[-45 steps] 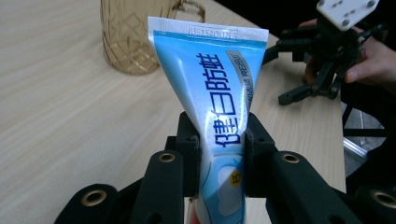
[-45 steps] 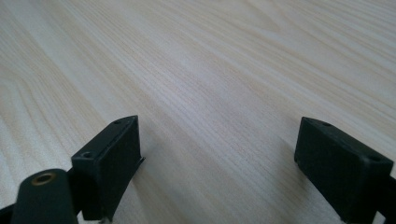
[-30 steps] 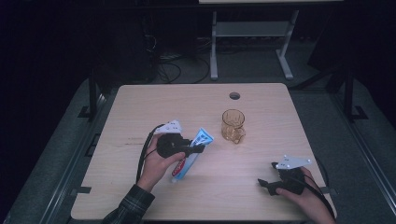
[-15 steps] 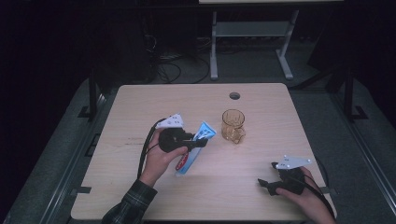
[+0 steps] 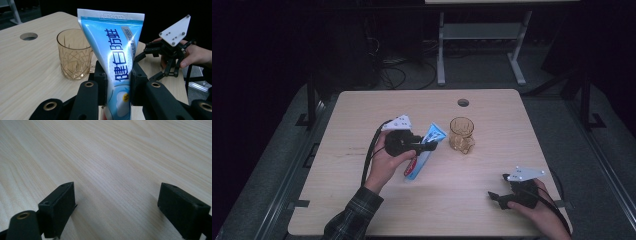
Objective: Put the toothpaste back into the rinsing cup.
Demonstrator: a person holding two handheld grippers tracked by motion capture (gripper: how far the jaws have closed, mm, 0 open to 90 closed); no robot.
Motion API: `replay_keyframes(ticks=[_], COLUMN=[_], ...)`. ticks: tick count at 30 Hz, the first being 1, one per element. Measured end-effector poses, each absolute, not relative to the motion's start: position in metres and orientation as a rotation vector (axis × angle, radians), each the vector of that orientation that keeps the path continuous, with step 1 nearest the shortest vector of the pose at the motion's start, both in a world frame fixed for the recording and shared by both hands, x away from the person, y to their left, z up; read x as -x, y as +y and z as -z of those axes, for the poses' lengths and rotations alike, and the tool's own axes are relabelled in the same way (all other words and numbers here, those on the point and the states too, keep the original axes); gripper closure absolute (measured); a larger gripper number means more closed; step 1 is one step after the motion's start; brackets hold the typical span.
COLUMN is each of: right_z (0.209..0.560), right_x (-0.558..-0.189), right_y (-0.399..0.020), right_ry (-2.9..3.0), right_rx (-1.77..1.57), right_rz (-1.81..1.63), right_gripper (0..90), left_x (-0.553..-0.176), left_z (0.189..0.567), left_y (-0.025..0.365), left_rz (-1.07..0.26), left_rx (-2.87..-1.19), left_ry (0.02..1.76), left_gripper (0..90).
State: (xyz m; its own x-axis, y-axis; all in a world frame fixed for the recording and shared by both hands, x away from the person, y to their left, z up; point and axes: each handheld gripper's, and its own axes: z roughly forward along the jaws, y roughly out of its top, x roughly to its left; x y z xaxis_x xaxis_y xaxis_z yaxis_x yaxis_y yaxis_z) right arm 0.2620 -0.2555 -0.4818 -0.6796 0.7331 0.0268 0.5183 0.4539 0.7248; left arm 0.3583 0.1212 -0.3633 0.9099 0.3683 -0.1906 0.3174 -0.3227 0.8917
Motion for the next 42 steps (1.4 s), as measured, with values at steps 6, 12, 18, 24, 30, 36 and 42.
replay_keyframes(ticks=[6, 12, 18, 24, 30, 36, 42], right_z=[0.482, 0.482, 0.482, 0.481, 0.481, 0.482, 0.481], right_x=[-0.262, -0.262, -0.262, -0.262, -0.262, -0.261, -0.261], right_y=[-0.256, -0.255, -0.255, -0.255, -0.255, -0.255, -0.255], right_ry=[2.419, 2.418, 2.418, 2.419, 2.42, 2.42, 2.421], right_rx=[-1.074, -1.078, -1.08, -1.082, -1.079, -1.083, -1.077], right_rz=[-1.055, -1.057, -1.058, -1.058, -1.059, -1.066, -1.06], right_gripper=[13.6, 13.6, 13.6, 13.6, 13.6, 13.6, 13.7], left_x=[-0.365, -0.37, -0.378, -0.383, -0.39, -0.398, -0.407], left_z=[0.356, 0.35, 0.343, 0.336, 0.331, 0.326, 0.318], left_y=[0.117, 0.113, 0.11, 0.105, 0.098, 0.09, 0.081], left_rz=[-0.063, -0.071, -0.085, -0.098, -0.113, -0.12, -0.132], left_rx=[-1.917, -1.904, -1.897, -1.894, -1.893, -1.889, -1.889], left_ry=[0.493, 0.485, 0.477, 0.466, 0.454, 0.444, 0.427], left_gripper=[72.5, 72.4, 72.4, 72.4, 72.4, 72.4, 72.4])
